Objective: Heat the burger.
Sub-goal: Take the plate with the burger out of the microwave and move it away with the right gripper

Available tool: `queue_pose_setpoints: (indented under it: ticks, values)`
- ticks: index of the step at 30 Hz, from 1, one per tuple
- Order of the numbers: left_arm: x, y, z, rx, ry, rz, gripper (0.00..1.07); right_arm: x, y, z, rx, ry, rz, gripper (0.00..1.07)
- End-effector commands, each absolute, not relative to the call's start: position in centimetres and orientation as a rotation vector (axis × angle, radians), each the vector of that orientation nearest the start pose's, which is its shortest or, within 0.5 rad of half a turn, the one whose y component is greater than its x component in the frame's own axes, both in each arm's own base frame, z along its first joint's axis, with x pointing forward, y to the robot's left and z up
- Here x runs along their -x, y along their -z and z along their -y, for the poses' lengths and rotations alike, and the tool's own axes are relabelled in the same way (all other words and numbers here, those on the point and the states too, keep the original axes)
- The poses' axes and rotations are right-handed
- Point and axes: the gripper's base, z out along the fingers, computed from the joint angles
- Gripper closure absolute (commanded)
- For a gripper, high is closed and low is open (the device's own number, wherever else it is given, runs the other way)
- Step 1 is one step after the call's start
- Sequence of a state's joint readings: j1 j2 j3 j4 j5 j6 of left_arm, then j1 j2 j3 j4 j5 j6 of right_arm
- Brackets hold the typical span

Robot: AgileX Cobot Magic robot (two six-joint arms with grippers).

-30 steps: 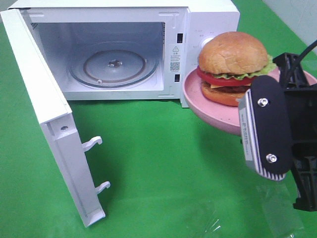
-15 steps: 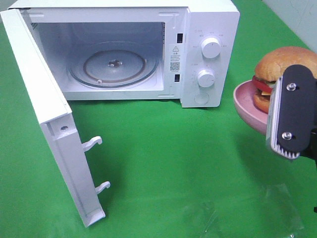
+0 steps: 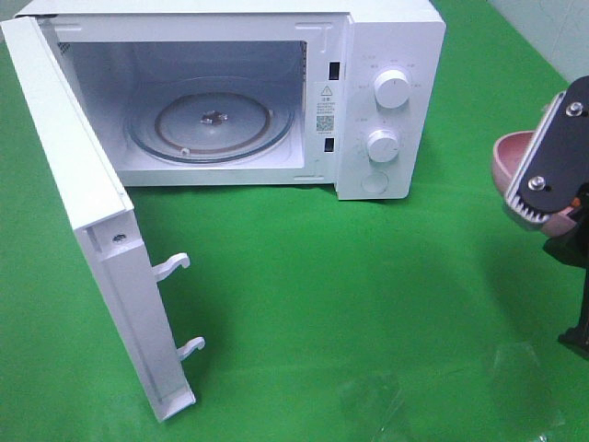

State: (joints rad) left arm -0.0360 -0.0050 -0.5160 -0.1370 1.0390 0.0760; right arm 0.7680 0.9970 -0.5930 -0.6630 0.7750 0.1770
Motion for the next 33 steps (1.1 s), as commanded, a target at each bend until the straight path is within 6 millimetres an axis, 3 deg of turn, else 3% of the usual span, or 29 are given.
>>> queue_pose_setpoints:
  ticks: [1,15,22,24,29,33]
  values:
    - [0.8,-28.4,1.0,-0.112,0.132,-1.982,0.06,-15.7,-26.0,-8.5,1.055,0.491,-2.161,1.07]
    - [0.8,-28.4,1.0,-0.112,0.132,-1.982,0.06,-17.5,-22.4,-8.9,0.684,0.663,-2.432,1.07]
    - [0.8,-28.4,1.0,-0.112,0.132,-1.982,0.06,-18.1,-21.2,-9.0,0.538,0.722,-2.468,1.07]
    - [0.8,-28.4,1.0,-0.112,0.132,-1.982,0.06,-18.6,-20.1,-9.4,0.437,0.730,-2.488,1.07]
    - [0.8,-28.4,1.0,-0.112,0.132,-1.982,0.06,-19.0,-19.2,-9.7,0.395,0.741,-2.503,1.07]
    - [0.8,-28.4,1.0,-0.112,0.132,-1.982,0.06,-19.7,-16.7,-10.6,0.356,0.732,-2.535,1.07]
